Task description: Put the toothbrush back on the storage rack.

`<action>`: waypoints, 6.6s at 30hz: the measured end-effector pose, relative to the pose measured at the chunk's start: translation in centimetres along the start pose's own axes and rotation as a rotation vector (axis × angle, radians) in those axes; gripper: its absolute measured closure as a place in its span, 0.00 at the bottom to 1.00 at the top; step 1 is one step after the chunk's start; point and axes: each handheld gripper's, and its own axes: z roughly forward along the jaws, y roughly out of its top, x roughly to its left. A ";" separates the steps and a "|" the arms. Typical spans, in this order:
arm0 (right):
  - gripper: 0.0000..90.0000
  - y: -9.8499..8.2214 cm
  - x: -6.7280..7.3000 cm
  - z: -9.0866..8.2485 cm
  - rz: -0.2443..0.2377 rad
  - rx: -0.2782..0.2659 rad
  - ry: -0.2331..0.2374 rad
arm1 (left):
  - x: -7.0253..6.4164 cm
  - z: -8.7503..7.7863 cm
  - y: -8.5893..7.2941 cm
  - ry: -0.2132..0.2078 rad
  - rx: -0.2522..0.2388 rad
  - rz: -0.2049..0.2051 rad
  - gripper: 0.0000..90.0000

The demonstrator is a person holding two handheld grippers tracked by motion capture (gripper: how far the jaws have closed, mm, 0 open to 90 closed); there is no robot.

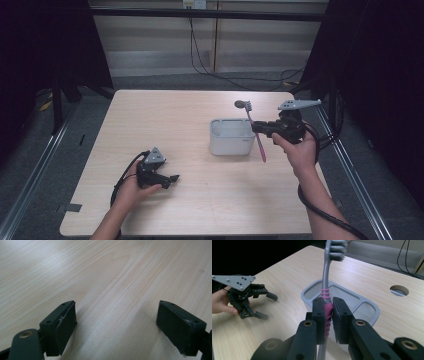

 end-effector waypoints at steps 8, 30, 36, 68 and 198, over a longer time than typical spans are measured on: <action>0.90 0.5 -0.3 -0.1 0.008 -0.038 -0.017 | 0.0 0.0 0.0 -0.001 0.002 0.001 0.18; 0.90 2.1 -0.6 1.3 0.008 -0.110 -0.053 | 0.0 0.0 0.0 0.000 -0.003 -0.006 0.18; 0.90 2.5 -0.6 1.7 0.008 -0.121 -0.063 | -0.1 0.0 0.0 0.000 -0.007 -0.011 0.18; 0.90 2.8 -2.2 2.6 0.039 -0.215 -0.152 | -0.1 0.0 0.0 -0.002 -0.007 -0.013 0.18; 0.89 -4.9 -3.1 4.8 0.045 -0.195 -0.218 | -0.1 0.1 0.0 0.008 -0.006 -0.006 0.18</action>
